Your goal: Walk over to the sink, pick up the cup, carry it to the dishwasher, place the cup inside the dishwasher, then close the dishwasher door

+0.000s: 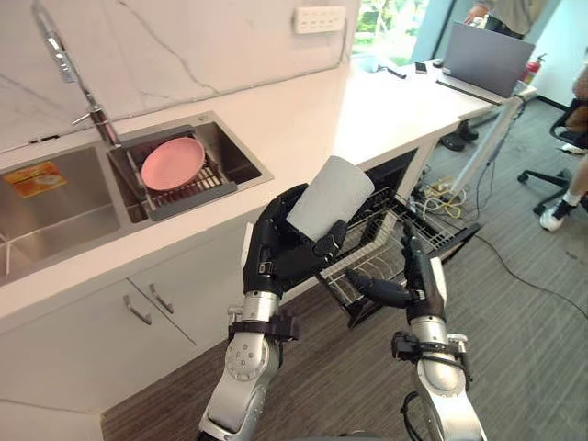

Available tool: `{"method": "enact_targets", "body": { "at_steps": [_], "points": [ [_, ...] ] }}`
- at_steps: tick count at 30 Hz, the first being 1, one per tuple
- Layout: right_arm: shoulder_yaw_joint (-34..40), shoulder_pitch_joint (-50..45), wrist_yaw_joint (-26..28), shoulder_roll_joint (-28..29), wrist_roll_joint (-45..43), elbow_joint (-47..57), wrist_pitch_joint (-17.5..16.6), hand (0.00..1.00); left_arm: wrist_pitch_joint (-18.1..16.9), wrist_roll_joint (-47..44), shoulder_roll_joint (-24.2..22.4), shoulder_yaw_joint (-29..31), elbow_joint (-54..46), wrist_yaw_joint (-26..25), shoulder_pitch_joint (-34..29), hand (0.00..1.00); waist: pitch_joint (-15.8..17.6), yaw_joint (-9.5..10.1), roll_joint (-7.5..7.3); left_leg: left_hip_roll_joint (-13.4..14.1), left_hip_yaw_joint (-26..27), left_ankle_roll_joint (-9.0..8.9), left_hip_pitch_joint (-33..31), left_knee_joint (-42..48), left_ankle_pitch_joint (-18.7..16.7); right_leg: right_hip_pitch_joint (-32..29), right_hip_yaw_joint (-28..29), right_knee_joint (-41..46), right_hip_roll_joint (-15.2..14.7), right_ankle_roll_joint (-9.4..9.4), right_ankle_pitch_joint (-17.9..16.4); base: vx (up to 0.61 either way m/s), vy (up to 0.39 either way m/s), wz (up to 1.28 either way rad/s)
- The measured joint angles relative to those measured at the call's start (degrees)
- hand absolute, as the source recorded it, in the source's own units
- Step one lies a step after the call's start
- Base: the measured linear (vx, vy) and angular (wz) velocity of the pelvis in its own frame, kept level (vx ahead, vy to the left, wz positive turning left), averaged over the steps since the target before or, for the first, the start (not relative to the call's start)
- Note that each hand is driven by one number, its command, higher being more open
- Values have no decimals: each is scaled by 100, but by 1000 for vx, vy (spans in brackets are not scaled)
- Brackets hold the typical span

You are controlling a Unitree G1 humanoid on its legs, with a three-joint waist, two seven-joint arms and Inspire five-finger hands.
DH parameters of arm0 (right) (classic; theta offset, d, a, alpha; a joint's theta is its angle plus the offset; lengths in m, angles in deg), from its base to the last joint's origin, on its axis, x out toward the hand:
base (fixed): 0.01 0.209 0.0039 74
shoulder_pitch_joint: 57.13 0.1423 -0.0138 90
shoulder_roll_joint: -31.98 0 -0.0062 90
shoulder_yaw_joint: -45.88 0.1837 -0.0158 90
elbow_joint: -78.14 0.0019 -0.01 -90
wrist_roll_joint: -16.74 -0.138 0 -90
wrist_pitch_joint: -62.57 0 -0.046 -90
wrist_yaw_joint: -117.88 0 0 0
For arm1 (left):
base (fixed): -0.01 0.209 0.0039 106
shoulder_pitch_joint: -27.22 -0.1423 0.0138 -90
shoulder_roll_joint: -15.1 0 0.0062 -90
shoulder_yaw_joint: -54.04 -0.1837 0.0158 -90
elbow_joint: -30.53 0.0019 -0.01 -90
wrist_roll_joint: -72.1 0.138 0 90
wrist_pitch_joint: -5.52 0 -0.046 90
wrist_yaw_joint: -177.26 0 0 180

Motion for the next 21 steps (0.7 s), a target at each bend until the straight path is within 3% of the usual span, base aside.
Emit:
{"method": "enact_targets", "body": {
  "at_steps": [2, 3, 4, 5, 6, 7, 8, 9, 11, 13, 16, 21],
  "points": [
    [-36, -1, 2, -76, -14, 257, -69, 100, -42, 0, -74, 41, -1, -33, -4, 0, 48, 27, 216, 187, -176, -152, -127, 605, 111, 76, 220, -13, 138, -70, -41, 77, 22, -67],
    [-35, 12, 2, -60, -94, 396, -152, 100, -48, 0, -87, 102, -16, -72, 2, 0, 84, 28, 157, 118, -499, -80, -363, 1046, 471, 135, 433, -16, 67, -171, -73, 110, 48, -64],
    [-34, 30, -4, -41, -165, 417, -195, 100, -55, 0, -76, 103, -25, -84, -2, 0, 107, 64, 120, 36, -619, -37, -414, 1130, 506, 151, 519, -19, 19, -162, -68, 164, 60, -70],
    [-4, 97, -14, -35, -231, 420, -253, 100, -63, 2, -55, 78, -34, -87, 2, 0, 127, 110, 43, -355, -1008, -49, -437, 725, -19, 146, 700, -35, -131, -134, -50, 104, 50, -66],
    [39, 183, -68, -40, -250, 389, -278, 100, -68, 2, -47, 41, -47, -88, 5, 0, 144, 111, 15, -746, -1458, -33, -522, 93, -270, 139, 824, -75, -243, -89, -23, 123, 73, -63],
    [36, 215, -80, -55, -274, 346, -301, 100, -67, 2, -49, 16, -55, -90, 3, 0, 144, 116, 16, -887, -1687, -66, -563, -264, -278, 127, 888, -92, -264, -80, -18, 88, 118, -63],
    [9, 241, -65, -63, -376, 235, -313, 100, -67, 4, -49, -41, -76, -93, 2, 0, 132, 155, 38, -1024, -2052, -86, -547, -1077, -126, 102, 1014, -100, -228, -64, -11, 98, 176, -77],
    [-31, 225, -52, -67, -450, 101, -312, 100, -67, 3, -42, -99, -100, -97, -6, 0, 82, 221, 154, -955, -2191, 73, -466, -1708, 641, 101, 1159, -98, -81, -35, -28, 121, 199, -86],
    [-96, 62, 28, 52, -460, 5, -296, 100, -66, 5, 96, -138, -106, -88, -30, 0, 4, 217, -94, -1022, -1965, 194, -263, -1961, 665, 84, 1275, -94, -163, -3, -42, 171, 145, -56],
    [-103, 44, 140, 125, -471, 10, -300, 100, -66, 5, 122, -130, -114, -91, -15, 0, -13, 192, -207, -1164, -1760, 277, -72, -2264, 742, 8, 1325, -78, -320, 1, -40, 164, 105, -38],
    [-101, 57, 259, 146, -710, 14, -302, 100, -66, 6, 133, -135, -165, -91, -16, 0, -16, 198, -201, -1277, -1578, 305, 103, -2498, 759, -9, 1396, -89, -442, 62, -25, 94, 97, -29],
    [-95, 64, 399, 144, -1058, 20, -302, 100, -66, 7, 160, -129, -229, -91, -17, 0, -42, 208, -206, -1263, -1525, 367, 261, -2766, 800, -28, 1377, -115, -407, 133, 18, 42, 11, -8]
  ]
}}
